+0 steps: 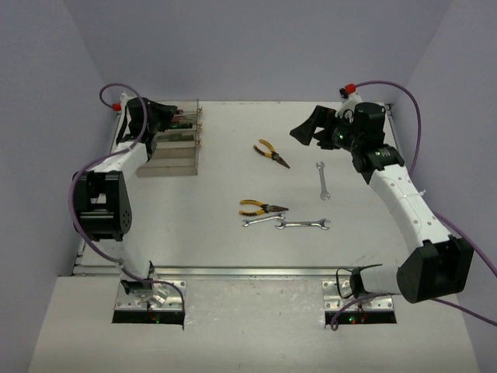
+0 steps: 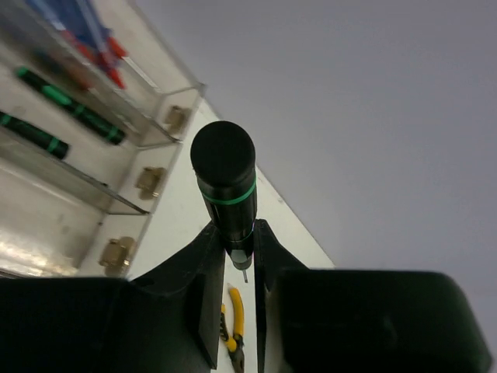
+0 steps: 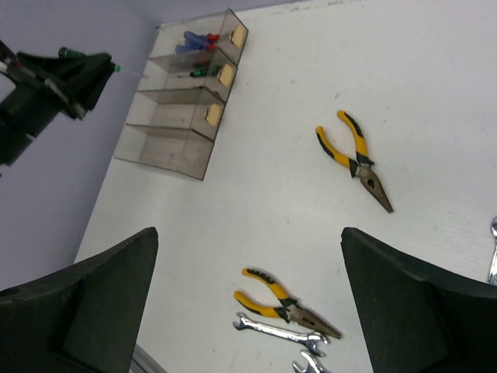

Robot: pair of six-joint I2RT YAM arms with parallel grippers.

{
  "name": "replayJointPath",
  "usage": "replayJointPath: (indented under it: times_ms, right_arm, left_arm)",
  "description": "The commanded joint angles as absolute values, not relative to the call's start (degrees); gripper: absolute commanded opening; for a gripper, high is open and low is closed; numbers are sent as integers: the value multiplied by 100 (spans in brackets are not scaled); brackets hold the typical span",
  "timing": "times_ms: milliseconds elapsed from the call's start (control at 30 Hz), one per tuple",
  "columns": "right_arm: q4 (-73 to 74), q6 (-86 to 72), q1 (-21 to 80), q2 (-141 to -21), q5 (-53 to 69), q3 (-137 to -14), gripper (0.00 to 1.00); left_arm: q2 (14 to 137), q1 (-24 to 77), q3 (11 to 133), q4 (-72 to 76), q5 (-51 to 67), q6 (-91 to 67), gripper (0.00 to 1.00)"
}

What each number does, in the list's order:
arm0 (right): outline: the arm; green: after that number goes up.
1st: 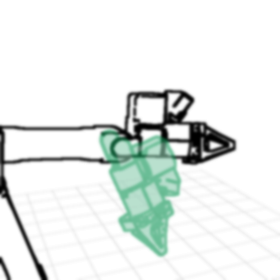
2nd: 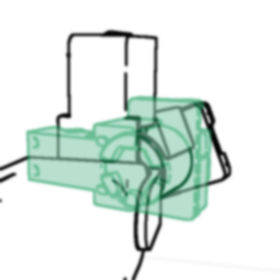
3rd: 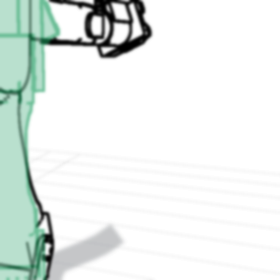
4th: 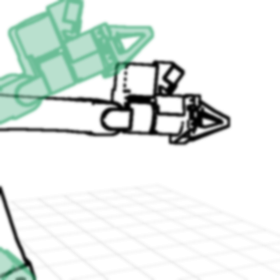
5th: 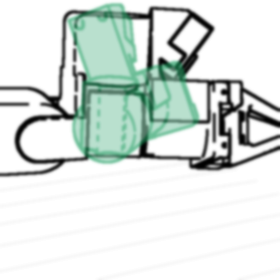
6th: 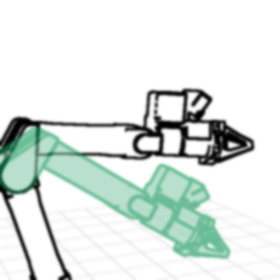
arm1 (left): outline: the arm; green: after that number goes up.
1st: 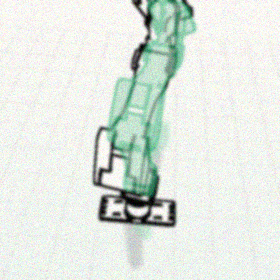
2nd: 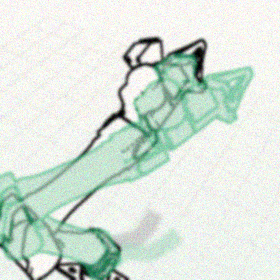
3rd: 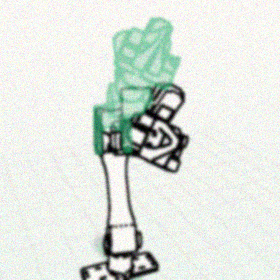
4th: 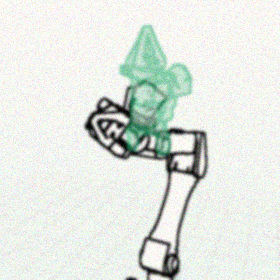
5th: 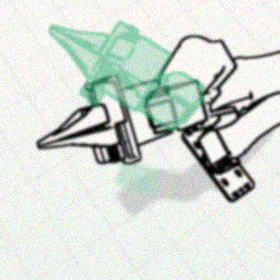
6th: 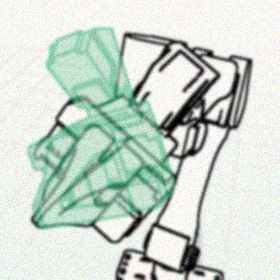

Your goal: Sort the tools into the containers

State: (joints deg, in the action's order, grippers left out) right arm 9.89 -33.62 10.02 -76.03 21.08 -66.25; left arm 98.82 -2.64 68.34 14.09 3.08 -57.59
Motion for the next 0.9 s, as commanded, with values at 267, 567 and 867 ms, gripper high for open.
replayJointPath:
  times_ms: [267,567,867]
  right_arm:
    - [1037,-2876,1072,-7326,2049,-5931,99]
    - [985,-2882,1072,-7534,2191,-5959,99]
    - [1316,-2424,1144,-8181,2425,-6235,99]
  left_arm:
    - [12337,-613,9717,-1327,-707,-6860,1]
    - [12239,-704,9052,-944,-605,-7077,39]
    - [11624,-750,9003,-797,-334,-7022,78]
